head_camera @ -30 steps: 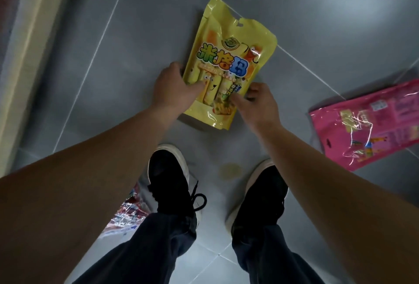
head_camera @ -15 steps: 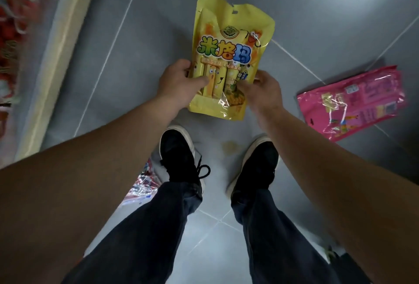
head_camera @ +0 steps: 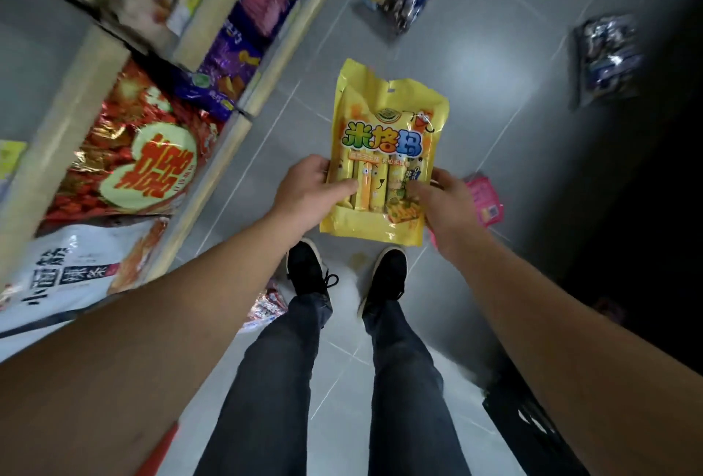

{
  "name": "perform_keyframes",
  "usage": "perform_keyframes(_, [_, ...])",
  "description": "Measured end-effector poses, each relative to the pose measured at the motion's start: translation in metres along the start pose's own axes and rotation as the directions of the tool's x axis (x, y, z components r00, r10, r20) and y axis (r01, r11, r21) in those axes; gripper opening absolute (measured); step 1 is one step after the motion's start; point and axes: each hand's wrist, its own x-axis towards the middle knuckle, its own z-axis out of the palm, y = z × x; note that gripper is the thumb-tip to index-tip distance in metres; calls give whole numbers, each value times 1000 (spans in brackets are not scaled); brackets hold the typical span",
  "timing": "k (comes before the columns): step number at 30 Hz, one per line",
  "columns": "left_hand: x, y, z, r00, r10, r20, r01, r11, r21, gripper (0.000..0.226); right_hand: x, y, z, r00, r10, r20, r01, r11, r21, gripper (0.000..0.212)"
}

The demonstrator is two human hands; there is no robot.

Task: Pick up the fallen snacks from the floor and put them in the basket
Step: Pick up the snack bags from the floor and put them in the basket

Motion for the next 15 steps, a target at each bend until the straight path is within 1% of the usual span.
perform_keyframes(1, [-22, 15, -7, 1000, 13, 4, -13, 1000, -5, 57, -22, -10, -6, 1000, -6, -3, 6, 1000, 23, 30])
perform_keyframes(3, [-62, 42, -19, 999, 41, 12, -41, 999, -20, 47, -65, -31, -15, 999, -33, 0, 33, 998, 61, 26])
perform_keyframes(6, [-125, 74, -37, 995, 99, 20, -99, 995, -5, 29, -135, -58, -25, 998, -67, -18, 69, 994, 89, 30])
perform_keyframes(7, [-144, 84, -42, 993, 121, 14, -121, 993, 2, 26, -155, -65, -27, 997, -79, -28, 81, 991, 103, 29])
perform_keyframes(9, [-180, 101, -56, 984, 178, 3, -178, 984, 24, 28, -194, -77, -31, 993, -110, -32, 114, 985, 133, 26])
perform_keyframes(11, [-211, 115, -67, 975, 219, -26, -218, 975, 36, 29, -222, -85, -36, 988, -155, -7, 155, 978, 141, 28])
perform_keyframes(13, [-240, 126, -76, 962, 265, -65, -264, 964, 21, 26, -248, -96, -38, 977, -214, 9, 211, 967, 144, 30])
perform_keyframes(15, [-268, 136, -82, 945, 309, -110, -312, 950, -15, 25, -274, -108, -40, 961, -276, 12, 272, 952, 143, 26])
